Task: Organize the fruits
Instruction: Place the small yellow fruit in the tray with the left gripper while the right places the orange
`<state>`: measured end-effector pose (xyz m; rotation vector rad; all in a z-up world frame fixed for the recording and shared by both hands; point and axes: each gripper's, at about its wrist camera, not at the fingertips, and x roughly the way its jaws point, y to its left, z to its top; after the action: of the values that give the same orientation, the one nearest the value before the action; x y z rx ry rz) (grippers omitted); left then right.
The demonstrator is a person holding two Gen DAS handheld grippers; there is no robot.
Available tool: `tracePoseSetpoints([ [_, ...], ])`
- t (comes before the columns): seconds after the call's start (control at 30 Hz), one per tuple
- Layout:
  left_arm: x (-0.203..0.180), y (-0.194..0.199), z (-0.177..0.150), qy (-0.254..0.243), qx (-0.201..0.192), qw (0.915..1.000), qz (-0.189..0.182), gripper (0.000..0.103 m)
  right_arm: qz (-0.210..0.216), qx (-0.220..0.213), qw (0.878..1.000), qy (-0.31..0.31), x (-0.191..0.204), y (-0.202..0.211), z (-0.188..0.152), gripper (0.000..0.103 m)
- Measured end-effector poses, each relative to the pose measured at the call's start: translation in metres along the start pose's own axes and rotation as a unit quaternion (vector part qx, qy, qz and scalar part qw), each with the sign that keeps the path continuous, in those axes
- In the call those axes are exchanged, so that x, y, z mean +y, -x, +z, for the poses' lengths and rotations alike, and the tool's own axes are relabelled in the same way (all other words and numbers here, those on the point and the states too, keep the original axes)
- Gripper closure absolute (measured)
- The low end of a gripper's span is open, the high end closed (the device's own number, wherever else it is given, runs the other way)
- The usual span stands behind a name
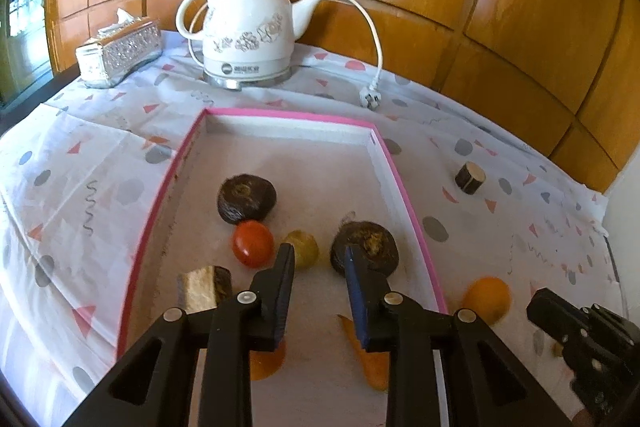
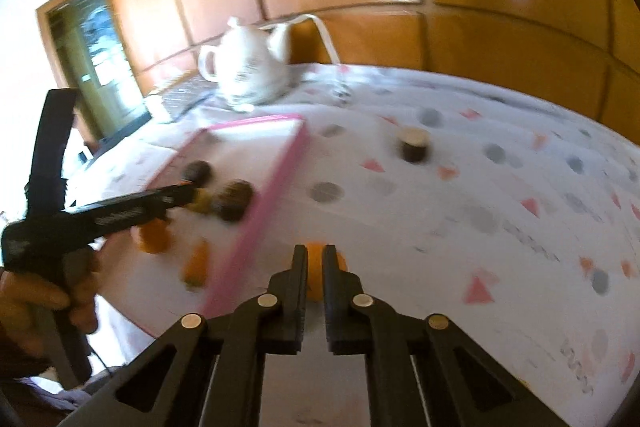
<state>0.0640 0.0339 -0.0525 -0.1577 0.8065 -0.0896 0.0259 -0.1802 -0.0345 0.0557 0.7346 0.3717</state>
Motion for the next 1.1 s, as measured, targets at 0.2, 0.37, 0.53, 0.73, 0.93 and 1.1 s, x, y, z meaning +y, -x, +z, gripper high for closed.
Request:
tracePoseSetpoints([
  [0.2, 0.011, 0.002, -0.003, 0.009, 0.0, 0.9999, 0.01, 0.077, 0.033, 0.013, 0.999, 0.04, 0.043, -0.026, 0.012, 0.097],
  [0.37, 0.015, 0.008, -0.004, 0.011, -0.006, 0.9999, 0.008, 0.076, 0.037, 0.013, 0.999, 0.014, 0.038, -0.031, 0.011, 0.096],
  [0.53, 0.016, 0.01, -0.004, 0.012, -0.012, 0.9998, 0.003, 0.076, 0.013, 0.033, 0.996, -0.079, -0.019, -0.023, -0.002, 0.08],
  [0.73, 0.023, 0.013, -0.001, 0.026, -0.016, 0.9995, 0.005, 0.076, -0.026, 0.054, 0.993, -0.098, -0.042, -0.031, -0.006, 0.065],
  [0.93, 0.051, 0.03, 0.012, 0.05, -0.041, 0.9976, 0.027, 0.076, -0.004, 0.056, 0.997, -0.055, -0.026, -0.063, 0.032, 0.04],
  [1.1, 0.093, 0.042, 0.022, 0.084, -0.055, 0.9928, 0.065, 0.076, 0.0, 0.111, 0.994, -0.023, -0.008, -0.099, 0.038, 0.059],
])
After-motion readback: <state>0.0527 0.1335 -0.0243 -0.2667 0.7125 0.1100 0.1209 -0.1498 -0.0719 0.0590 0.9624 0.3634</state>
